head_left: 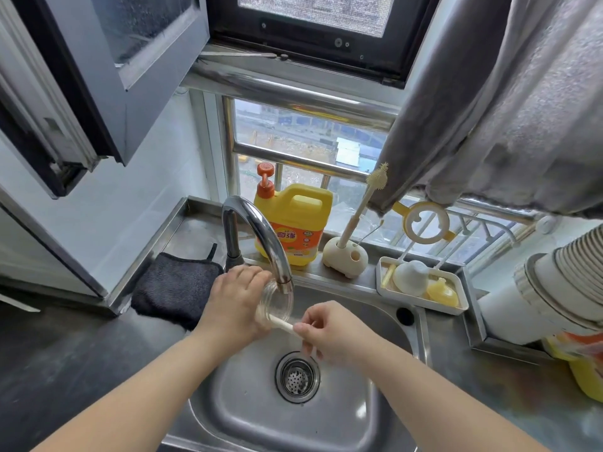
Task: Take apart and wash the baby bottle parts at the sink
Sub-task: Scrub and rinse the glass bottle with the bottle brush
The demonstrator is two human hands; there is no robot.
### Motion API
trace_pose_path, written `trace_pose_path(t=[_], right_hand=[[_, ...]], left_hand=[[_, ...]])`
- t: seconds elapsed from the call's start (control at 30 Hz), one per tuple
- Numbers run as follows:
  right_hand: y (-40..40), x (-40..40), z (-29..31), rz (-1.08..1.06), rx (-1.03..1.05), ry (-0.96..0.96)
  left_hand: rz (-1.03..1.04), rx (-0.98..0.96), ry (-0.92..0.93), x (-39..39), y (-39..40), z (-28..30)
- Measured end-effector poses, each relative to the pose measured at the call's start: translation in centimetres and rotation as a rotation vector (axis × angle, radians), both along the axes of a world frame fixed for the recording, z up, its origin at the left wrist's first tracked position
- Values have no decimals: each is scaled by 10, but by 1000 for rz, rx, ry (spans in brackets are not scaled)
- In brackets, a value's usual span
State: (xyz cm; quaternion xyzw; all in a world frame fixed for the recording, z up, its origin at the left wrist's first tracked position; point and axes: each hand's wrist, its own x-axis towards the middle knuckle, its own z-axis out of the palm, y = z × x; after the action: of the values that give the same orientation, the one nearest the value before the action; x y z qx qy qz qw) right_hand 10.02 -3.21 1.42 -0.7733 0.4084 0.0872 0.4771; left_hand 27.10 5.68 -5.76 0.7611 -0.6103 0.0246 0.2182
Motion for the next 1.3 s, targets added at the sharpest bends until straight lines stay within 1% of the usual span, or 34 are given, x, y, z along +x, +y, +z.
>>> trace_pose_path(t=[0.1, 0.13, 0.17, 0.2, 0.23, 0.27, 0.3, 0.37, 0.4, 0.5, 0.53, 0.57, 0.6, 0.63, 0.7, 0.73, 0.77, 0.8, 0.83, 0.87, 0.9, 0.97, 1.0, 1.03, 1.1, 1.13, 1.17, 1.2, 1.27, 1.3], right_hand=[[-11, 0, 16, 307, -515, 189], [-13, 2, 19, 390, -683, 215], [-13, 5, 23, 470, -863, 190], [-13, 7, 22, 538, -998, 175], [-12, 9, 23, 553, -1100, 150], [-9, 11, 20, 529, -1093, 160], [-5, 13, 16, 469, -1000, 155], [0, 15, 6, 324, -581, 259], [0, 14, -1, 252, -408, 236], [1, 13, -7, 77, -44, 100], [1, 11, -7, 42, 44, 78], [1, 9, -6, 37, 76, 73], [1, 9, -6, 53, 27, 92], [0, 8, -4, 86, -109, 124], [-3, 9, 3, 188, -504, 229], [-4, 10, 5, 265, -694, 245], [-5, 11, 7, 342, -824, 228], [-6, 12, 8, 388, -891, 201], [-7, 12, 8, 393, -908, 190], [-8, 13, 5, 354, -859, 181], [-10, 14, 3, 277, -721, 167], [-11, 17, -4, 143, -304, 118], [-11, 17, -5, 118, -132, 85], [-11, 17, -5, 105, 15, 63], [-9, 16, -3, 80, 211, 38], [-9, 15, -4, 82, 223, 43], [-10, 16, -6, 91, 165, 59], [-11, 18, -6, 111, 22, 96], [-13, 22, -5, 228, -441, 184], [-13, 25, -5, 306, -733, 145]], left_hand=[[-57, 108, 150, 5, 4, 2], [-81, 170, 214, 5, 4, 3], [-96, 210, 253, 4, 3, 6], [-102, 225, 259, 4, 1, 9], [-106, 233, 240, 5, -1, 12], [-111, 235, 207, 6, -3, 15], [-108, 247, 188, 7, -3, 16], [-92, 264, 167, 11, 0, 16], [-107, 240, 138, 10, 1, 15], [-127, 190, 102, 9, 4, 14], [-124, 183, 96, 10, 4, 15], [-127, 186, 88, 11, 5, 15], [-130, 189, 93, 11, 6, 15], [-126, 196, 115, 10, 8, 14], [-107, 235, 173, 8, 8, 15], [-89, 281, 206, 6, 7, 17], [-88, 311, 208, 6, 6, 19], [-92, 327, 184, 6, 4, 20], [-91, 331, 154, 6, 3, 23], [-89, 330, 128, 7, 2, 27], [-86, 324, 103, 9, 1, 29], [-101, 291, 20, 12, 1, 30], [-107, 280, -27, 14, 2, 28], [-99, 285, -33, 14, 3, 28], [-74, 266, -21, 15, 5, 24], [-62, 276, -17, 15, 6, 22], [-52, 287, 10, 15, 7, 20], [-43, 306, 54, 14, 9, 18], [-53, 353, 144, 12, 9, 17], [-57, 361, 204, 10, 9, 17]])
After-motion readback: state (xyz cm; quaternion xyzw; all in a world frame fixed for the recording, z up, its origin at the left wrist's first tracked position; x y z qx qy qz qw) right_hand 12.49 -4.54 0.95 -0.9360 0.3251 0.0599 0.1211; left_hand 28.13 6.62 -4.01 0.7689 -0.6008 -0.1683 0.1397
